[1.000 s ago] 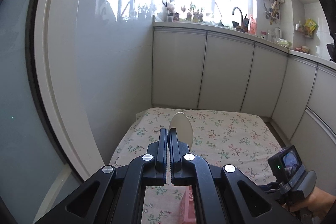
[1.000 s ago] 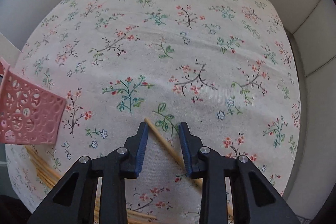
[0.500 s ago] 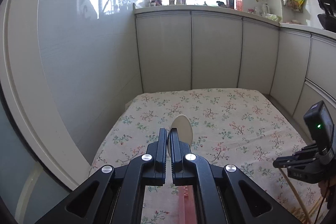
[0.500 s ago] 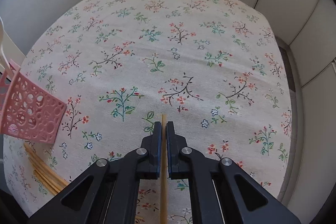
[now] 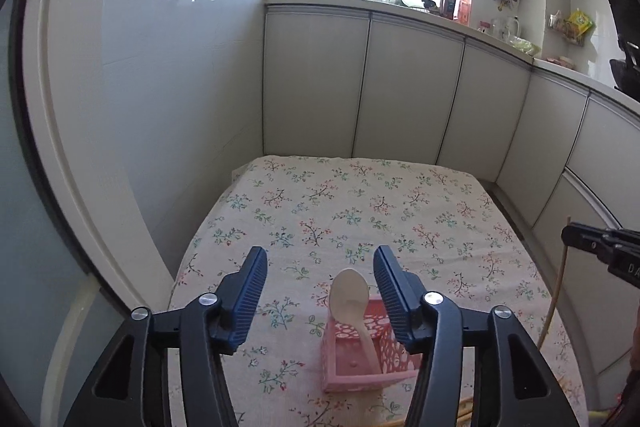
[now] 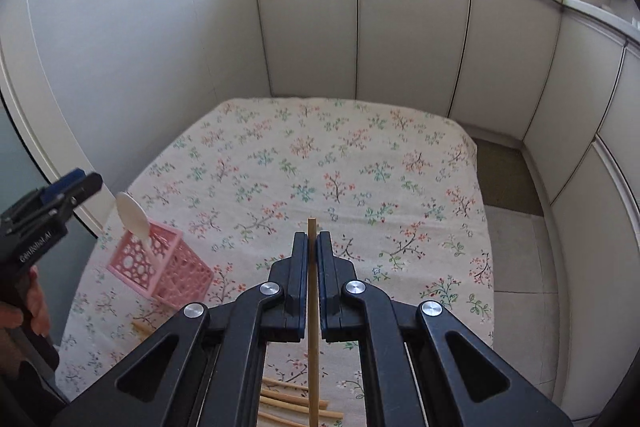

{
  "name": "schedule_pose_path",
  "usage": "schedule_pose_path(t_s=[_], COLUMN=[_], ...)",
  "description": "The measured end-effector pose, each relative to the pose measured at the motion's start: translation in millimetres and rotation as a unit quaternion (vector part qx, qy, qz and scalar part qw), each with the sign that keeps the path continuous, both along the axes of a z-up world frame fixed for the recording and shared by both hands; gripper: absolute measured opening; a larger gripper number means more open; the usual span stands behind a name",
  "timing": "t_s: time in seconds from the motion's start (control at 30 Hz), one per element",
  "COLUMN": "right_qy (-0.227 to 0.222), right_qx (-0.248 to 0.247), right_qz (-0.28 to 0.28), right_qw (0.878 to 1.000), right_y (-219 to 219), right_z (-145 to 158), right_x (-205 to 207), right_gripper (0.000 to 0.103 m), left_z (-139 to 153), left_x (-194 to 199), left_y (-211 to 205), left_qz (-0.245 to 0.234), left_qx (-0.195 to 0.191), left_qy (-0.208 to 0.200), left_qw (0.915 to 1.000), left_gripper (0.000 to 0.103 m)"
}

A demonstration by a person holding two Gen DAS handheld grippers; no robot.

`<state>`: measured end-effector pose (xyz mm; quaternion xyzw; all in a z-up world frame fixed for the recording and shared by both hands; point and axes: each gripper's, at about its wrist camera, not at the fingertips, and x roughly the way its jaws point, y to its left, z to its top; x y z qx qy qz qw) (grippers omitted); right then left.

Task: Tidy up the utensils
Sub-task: 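Carry the chopstick upright over the pink basket with the right gripper and release it inside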

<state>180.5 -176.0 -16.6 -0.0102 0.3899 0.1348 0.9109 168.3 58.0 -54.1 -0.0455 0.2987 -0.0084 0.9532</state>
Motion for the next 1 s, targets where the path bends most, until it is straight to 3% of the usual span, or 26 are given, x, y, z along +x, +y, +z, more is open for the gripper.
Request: schedule_pose_path(t_s=[0.17, 0.4, 0.57, 0.73, 1.0], right_qy=[-0.056, -0.132, -0.164, -0.159, -0.109], right_qx=[0.031, 0.075, 0.118, 0.135, 0.093], right_qz=[0.006, 0.018, 0.022, 0.027, 0.021], right_qw=[0.998, 0.988, 0.979, 0.978, 0.989], right_y=[16, 38, 54, 79, 110], right_z=[46, 107, 130, 118, 53], right_x=[-23, -47, -51, -35, 1], right_gripper=[0.004, 0.004, 0.004, 0.004, 0.004], left_z=[4, -5, -12, -16, -21], left_x=[-16, -24, -25, -25, -24], left_y=[16, 40, 47, 51, 54], left_qz=[0.024, 0.062, 0.063, 0.058, 0.057], left_qx=[-0.017, -0.025, -0.032, -0.032, -0.031], left_qy=[0.038, 0.087, 0.109, 0.116, 0.126], left_qw=[0.9988, 0.9940, 0.9916, 0.9910, 0.9900], left_gripper=[0.076, 0.081, 0.081, 0.081, 0.081])
